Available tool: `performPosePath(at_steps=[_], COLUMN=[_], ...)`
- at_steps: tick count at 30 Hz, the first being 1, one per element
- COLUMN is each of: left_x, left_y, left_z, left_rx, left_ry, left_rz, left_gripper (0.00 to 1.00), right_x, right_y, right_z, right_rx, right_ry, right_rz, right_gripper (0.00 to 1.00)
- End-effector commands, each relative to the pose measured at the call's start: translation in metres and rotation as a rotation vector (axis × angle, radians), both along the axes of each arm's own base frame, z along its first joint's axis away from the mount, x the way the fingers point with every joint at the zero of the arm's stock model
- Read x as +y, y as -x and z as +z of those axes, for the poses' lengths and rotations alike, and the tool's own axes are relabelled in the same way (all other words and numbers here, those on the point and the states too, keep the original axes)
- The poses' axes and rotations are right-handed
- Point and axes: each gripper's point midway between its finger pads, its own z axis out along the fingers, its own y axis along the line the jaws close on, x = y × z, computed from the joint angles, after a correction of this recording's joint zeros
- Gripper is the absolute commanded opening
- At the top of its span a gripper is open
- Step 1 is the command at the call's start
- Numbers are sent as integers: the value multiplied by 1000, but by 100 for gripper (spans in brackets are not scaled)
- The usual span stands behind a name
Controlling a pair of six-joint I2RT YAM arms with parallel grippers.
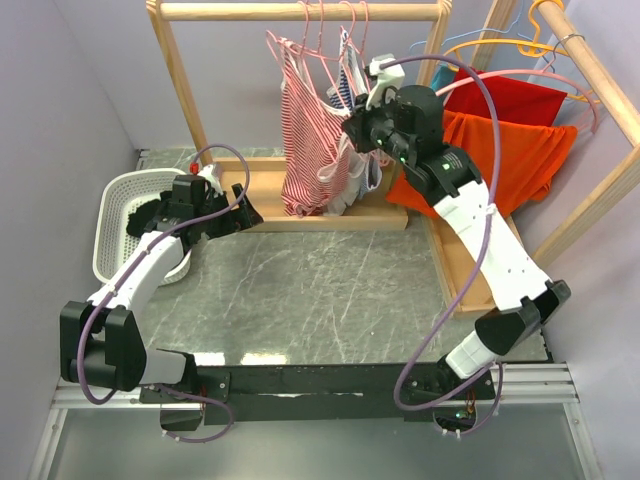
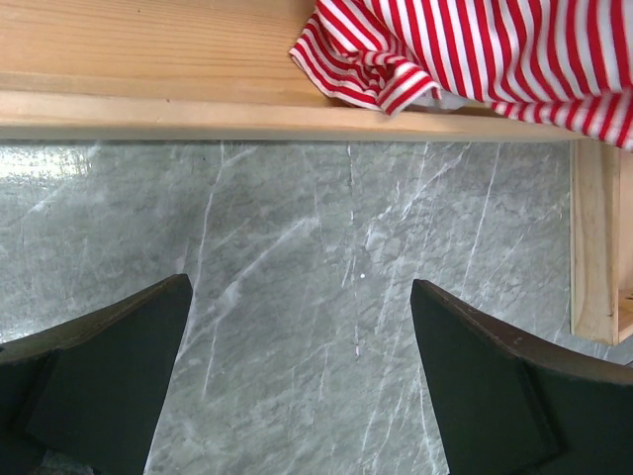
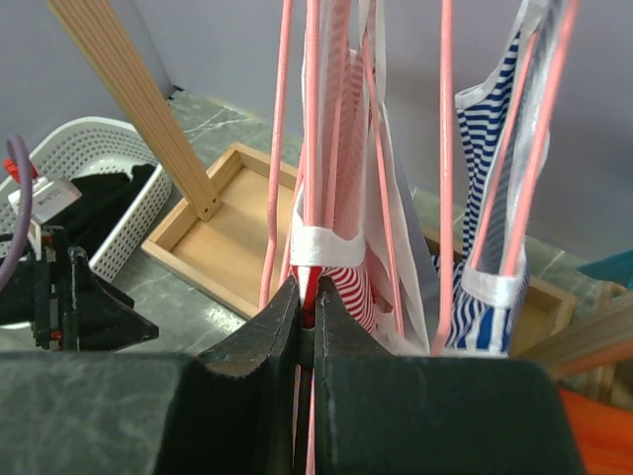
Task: Remove the tank top from the hanger
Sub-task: Pick up the hanger from the clothesline.
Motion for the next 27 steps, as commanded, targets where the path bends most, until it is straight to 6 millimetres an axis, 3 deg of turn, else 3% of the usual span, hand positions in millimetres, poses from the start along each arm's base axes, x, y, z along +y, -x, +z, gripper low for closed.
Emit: performPosePath(at_steps=[1,10,18,22,27], left_x=[-3,-4,-3,-3,-3], left_y=[-8,-9,-9,-7,-10], left_z=[22,20,18,16,18], left_rx=[-67,-61,-57,-52,-54], left_ry=[6,11,6,7,4], left_rz=[-8,-13,-7,-9,-6], left_gripper=[100,99,99,99,99], right_x=[6,4,6,-2,-16], right_y=[-8,-9,-18,-32,-43], right_z=[4,-10,-37,-52,-52], right_rx=[-7,21,90,112,88], right_ry=[-16,1,33,27,-36], right_rz=[14,3,-18,-108,-253], right_gripper=[0,0,0,0,0])
